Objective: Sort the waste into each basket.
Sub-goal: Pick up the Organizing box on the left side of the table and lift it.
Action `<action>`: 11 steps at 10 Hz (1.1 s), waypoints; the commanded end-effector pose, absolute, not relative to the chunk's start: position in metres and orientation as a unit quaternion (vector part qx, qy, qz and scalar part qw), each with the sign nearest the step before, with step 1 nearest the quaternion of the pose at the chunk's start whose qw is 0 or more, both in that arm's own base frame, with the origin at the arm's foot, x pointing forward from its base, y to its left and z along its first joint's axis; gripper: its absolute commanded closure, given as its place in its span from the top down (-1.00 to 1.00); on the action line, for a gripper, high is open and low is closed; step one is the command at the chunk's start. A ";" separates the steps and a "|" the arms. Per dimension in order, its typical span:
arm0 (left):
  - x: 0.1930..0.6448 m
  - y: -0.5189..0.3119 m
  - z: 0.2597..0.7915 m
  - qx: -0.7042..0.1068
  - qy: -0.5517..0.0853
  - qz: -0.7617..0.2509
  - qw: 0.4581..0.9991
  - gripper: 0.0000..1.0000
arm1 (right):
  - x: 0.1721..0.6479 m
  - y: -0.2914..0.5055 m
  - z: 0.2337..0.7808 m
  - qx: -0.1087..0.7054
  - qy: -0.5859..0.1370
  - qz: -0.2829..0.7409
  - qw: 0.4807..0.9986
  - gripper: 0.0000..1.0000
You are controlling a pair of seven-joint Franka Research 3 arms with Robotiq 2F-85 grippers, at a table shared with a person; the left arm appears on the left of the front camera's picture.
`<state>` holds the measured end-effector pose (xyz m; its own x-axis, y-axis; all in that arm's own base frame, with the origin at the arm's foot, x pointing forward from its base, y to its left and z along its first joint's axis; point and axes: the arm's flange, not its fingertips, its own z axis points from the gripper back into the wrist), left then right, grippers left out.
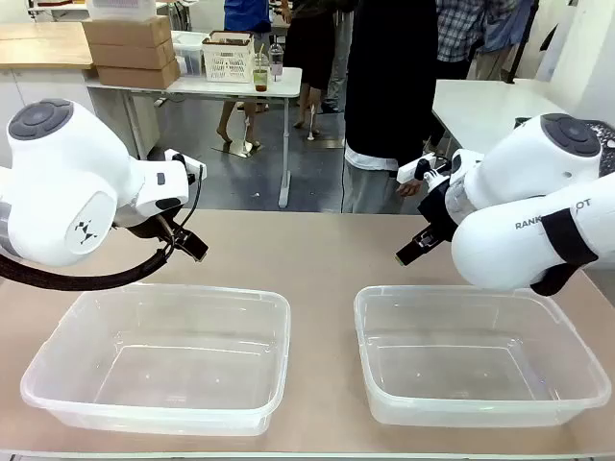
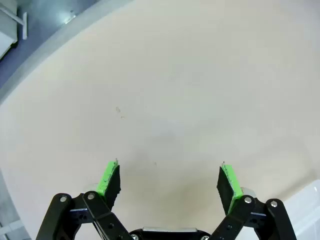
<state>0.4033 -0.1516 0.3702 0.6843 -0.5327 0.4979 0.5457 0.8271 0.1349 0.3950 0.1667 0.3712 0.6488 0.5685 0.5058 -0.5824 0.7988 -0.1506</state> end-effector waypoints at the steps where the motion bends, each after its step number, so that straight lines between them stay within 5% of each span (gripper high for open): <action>1: 0.403 -0.152 0.370 -0.012 -0.268 -0.294 0.918 1.00 | 0.395 0.167 0.371 0.013 -0.274 0.317 0.908 1.00; 11: 0.403 -0.152 0.370 -0.012 -0.267 -0.294 0.918 1.00 | 0.395 0.167 0.371 0.012 -0.274 0.317 0.908 1.00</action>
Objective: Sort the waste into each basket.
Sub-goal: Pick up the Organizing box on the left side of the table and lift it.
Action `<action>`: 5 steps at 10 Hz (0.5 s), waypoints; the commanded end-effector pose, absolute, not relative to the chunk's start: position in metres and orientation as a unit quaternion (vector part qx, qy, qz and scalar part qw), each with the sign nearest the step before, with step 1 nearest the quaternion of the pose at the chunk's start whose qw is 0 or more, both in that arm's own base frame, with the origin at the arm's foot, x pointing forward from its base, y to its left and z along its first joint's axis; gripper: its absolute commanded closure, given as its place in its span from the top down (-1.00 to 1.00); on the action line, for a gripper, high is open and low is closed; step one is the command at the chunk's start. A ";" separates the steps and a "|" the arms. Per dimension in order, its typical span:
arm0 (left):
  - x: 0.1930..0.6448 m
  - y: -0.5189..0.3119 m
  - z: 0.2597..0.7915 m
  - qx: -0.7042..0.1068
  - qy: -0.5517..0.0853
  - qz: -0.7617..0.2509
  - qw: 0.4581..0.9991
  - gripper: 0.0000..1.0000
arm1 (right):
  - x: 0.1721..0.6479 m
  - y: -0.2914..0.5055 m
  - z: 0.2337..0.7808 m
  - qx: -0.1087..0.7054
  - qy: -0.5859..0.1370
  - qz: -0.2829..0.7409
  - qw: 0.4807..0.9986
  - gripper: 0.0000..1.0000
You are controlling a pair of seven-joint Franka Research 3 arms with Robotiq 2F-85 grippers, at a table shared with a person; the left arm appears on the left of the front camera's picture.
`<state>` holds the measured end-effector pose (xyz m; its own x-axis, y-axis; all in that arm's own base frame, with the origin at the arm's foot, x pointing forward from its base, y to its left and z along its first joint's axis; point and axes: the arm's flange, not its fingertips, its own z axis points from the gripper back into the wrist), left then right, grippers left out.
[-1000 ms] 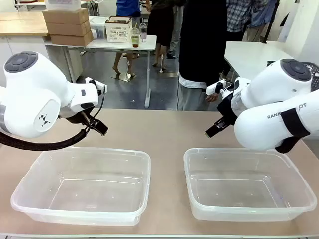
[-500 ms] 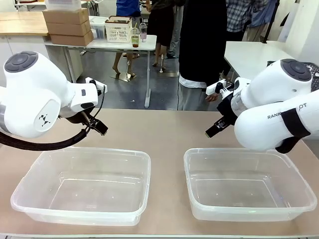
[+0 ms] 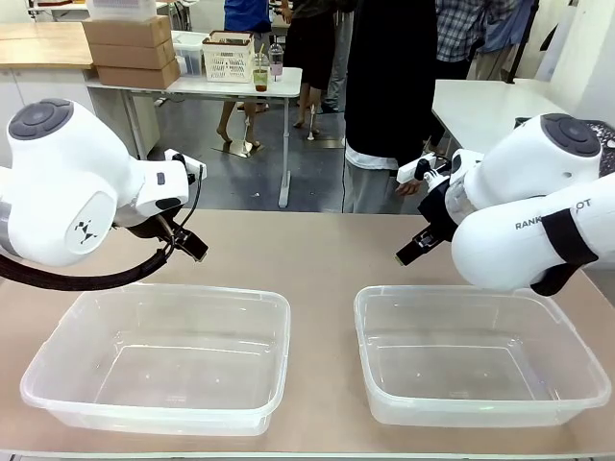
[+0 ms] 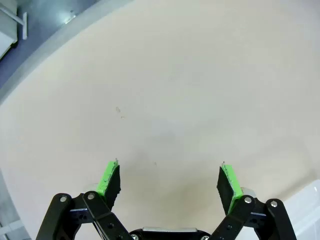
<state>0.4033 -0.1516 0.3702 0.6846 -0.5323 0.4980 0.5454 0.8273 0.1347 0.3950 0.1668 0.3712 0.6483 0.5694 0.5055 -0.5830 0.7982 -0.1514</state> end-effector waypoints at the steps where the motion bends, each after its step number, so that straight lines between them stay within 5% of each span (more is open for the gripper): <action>1: 0.384 -0.140 0.415 -0.018 -0.265 -0.292 0.919 1.00 | 0.371 0.159 0.407 0.036 -0.294 0.329 0.897 1.00; 3: 0.299 -0.111 0.515 -0.097 -0.343 -0.309 0.882 1.00 | 0.281 0.133 0.494 0.081 -0.332 0.291 0.894 1.00; 5: 0.241 -0.109 0.531 -0.070 -0.370 -0.362 0.853 1.00 | 0.224 0.114 0.500 -0.030 -0.376 0.205 0.903 1.00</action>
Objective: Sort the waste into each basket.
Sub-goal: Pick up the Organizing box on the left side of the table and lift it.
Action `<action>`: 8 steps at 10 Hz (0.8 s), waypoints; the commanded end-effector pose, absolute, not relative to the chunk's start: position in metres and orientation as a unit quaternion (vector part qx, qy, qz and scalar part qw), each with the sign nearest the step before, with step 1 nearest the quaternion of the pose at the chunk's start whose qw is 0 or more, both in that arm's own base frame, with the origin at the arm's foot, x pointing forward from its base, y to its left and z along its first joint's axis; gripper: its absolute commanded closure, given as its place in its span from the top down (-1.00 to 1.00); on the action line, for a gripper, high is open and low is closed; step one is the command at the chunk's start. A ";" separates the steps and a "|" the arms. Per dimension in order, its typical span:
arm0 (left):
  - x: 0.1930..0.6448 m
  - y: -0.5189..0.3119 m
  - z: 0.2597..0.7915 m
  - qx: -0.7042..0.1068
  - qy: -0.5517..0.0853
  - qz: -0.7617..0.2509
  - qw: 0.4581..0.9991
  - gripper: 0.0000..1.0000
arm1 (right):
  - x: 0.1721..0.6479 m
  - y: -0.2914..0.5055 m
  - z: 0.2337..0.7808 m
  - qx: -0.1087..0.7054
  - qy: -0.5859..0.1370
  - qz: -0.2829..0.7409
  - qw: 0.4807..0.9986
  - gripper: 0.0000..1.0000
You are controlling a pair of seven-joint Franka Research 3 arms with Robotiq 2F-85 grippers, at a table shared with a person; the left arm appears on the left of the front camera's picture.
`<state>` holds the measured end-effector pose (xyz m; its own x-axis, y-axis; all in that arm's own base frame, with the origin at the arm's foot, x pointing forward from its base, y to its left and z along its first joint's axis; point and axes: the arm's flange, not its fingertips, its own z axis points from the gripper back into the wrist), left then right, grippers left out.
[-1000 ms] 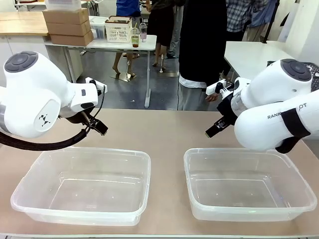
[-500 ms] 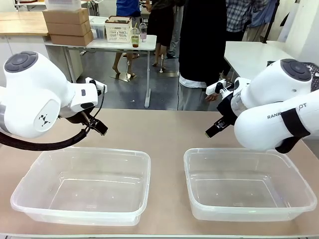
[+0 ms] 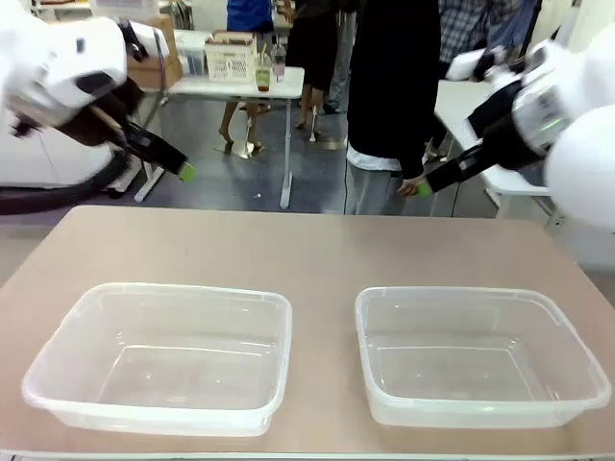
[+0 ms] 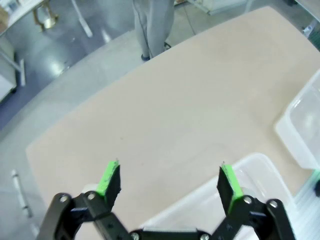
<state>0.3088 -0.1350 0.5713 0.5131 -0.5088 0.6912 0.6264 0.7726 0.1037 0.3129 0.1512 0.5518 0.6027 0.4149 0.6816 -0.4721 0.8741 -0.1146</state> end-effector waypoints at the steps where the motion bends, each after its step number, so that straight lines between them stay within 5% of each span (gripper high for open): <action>1: 0.344 -0.143 0.529 -0.079 -0.348 -0.307 0.882 1.00 | 0.340 0.164 0.512 0.063 -0.346 0.281 0.893 1.00; 2: 0.344 -0.143 0.529 -0.079 -0.348 -0.307 0.882 1.00 | 0.340 0.164 0.512 0.063 -0.346 0.281 0.893 1.00; 3: 0.295 -0.130 0.581 -0.080 -0.373 -0.329 0.864 1.00 | 0.302 0.148 0.560 0.030 -0.375 0.242 0.894 1.00; 4: 0.300 -0.125 0.577 -0.208 -0.319 -0.397 0.835 1.00 | 0.309 0.141 0.560 0.119 -0.367 0.211 0.898 1.00; 5: 0.305 -0.082 0.585 -0.342 -0.230 -0.327 0.851 1.00 | 0.307 0.091 0.583 0.343 -0.336 0.075 0.874 1.00; 7: 0.306 0.012 0.588 -0.461 -0.176 0.035 0.869 1.00 | 0.280 -0.017 0.595 0.531 -0.325 -0.133 0.771 1.00; 8: 0.297 0.050 0.579 -0.507 -0.201 0.082 0.834 1.00 | 0.274 -0.058 0.581 0.590 -0.316 -0.200 0.716 1.00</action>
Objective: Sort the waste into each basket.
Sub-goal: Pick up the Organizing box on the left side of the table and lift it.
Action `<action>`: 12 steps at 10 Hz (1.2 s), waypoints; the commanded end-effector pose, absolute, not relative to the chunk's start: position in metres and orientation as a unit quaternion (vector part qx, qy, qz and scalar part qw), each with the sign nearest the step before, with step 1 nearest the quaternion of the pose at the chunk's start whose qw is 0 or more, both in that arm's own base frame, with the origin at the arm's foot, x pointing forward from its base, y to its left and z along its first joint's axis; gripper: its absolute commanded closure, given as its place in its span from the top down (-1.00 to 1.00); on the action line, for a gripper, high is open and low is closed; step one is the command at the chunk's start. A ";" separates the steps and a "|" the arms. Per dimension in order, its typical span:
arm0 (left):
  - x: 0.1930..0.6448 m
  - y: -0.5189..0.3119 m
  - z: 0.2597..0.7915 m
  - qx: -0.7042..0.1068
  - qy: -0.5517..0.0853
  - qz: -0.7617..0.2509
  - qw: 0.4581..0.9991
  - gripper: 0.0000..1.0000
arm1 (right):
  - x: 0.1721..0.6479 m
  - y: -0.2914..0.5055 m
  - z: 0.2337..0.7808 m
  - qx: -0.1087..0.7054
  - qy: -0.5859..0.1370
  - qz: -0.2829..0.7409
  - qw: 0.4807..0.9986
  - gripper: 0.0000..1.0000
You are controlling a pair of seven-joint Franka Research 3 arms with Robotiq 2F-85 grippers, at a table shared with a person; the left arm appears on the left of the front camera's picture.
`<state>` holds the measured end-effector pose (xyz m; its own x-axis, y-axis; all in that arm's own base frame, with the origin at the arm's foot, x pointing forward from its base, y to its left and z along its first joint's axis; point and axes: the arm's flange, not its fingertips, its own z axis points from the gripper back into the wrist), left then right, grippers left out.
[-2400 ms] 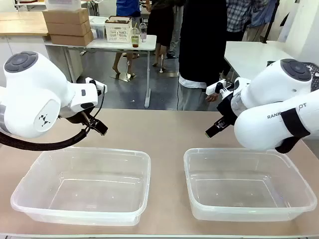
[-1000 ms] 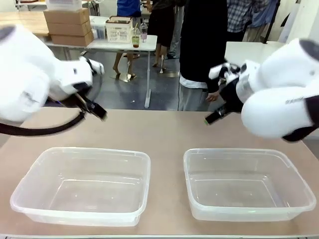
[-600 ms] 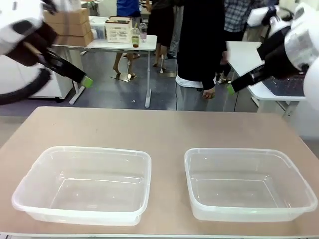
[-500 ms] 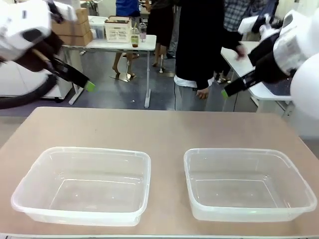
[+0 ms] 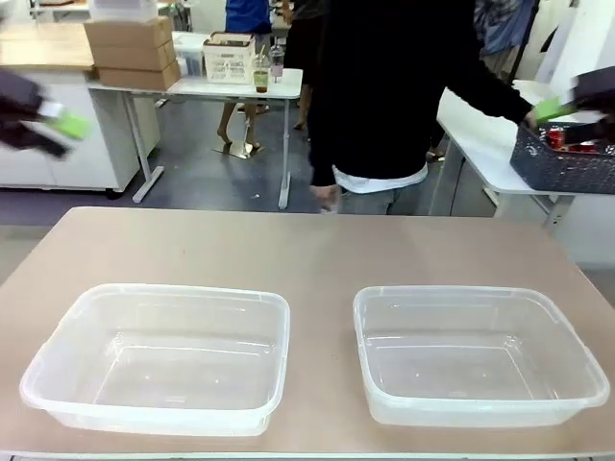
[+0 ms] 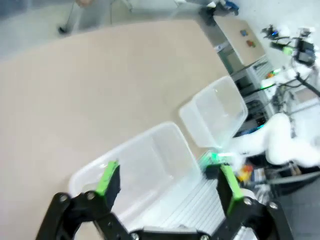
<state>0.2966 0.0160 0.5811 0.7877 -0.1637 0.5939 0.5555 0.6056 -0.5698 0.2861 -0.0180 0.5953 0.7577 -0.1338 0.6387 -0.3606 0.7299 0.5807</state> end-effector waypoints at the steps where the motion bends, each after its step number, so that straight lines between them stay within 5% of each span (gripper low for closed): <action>1: 0.288 0.077 0.571 -0.530 -0.207 0.133 0.811 1.00 | 0.269 -0.084 0.569 0.612 -0.337 -0.225 0.679 1.00; 2: 0.277 0.093 0.565 -0.547 -0.239 0.164 0.785 1.00 | 0.263 -0.098 0.561 0.612 -0.376 -0.240 0.654 1.00; 3: 0.273 0.103 0.560 -0.506 -0.282 0.201 0.790 1.00 | 0.273 -0.068 0.592 0.428 -0.339 0.013 0.838 1.00; 4: 0.275 0.102 0.568 -0.470 -0.221 -0.061 0.853 1.00 | 0.273 -0.068 0.592 0.428 -0.339 0.013 0.838 1.00; 11: 0.274 0.096 0.567 -0.461 -0.213 -0.057 0.859 1.00 | 0.271 -0.062 0.591 0.419 -0.330 0.002 0.846 1.00; 12: 0.272 0.081 0.575 -0.439 -0.193 -0.127 0.869 1.00 | 0.287 -0.014 0.599 0.410 -0.287 0.058 0.864 1.00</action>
